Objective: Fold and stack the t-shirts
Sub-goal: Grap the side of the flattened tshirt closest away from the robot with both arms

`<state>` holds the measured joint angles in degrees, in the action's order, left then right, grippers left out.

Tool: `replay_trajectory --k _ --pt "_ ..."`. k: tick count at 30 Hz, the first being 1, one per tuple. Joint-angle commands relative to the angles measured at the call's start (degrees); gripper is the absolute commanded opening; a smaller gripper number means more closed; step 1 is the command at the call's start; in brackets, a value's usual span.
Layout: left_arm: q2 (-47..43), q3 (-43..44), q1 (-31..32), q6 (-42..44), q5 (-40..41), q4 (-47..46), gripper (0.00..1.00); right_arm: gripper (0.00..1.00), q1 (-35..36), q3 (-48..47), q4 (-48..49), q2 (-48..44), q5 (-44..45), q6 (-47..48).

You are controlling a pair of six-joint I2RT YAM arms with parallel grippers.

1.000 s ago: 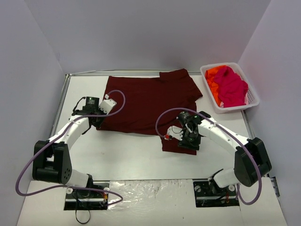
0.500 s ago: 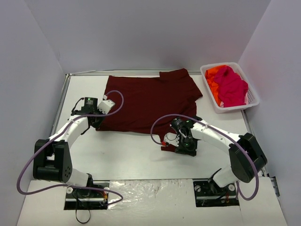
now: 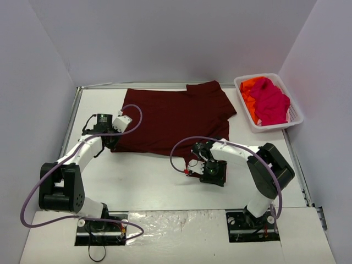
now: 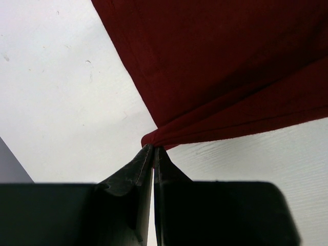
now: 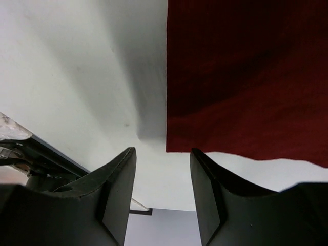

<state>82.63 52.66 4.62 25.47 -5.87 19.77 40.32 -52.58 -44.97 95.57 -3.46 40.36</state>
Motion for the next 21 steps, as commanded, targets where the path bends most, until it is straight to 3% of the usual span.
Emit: replay_trajectory --k 1,12,21 --pt "-0.01 0.86 -0.67 -1.04 0.60 -1.05 0.02 0.42 1.08 -1.56 -1.44 1.46 -0.49 -1.33" --pt "0.25 0.60 -0.84 -0.87 -0.55 -1.22 0.02 0.43 2.66 -1.39 2.17 4.71 0.39 -3.79" --pt "0.16 0.60 -0.84 -0.69 -1.16 -0.87 0.02 0.28 3.01 -0.86 4.72 7.35 1.27 -5.20"
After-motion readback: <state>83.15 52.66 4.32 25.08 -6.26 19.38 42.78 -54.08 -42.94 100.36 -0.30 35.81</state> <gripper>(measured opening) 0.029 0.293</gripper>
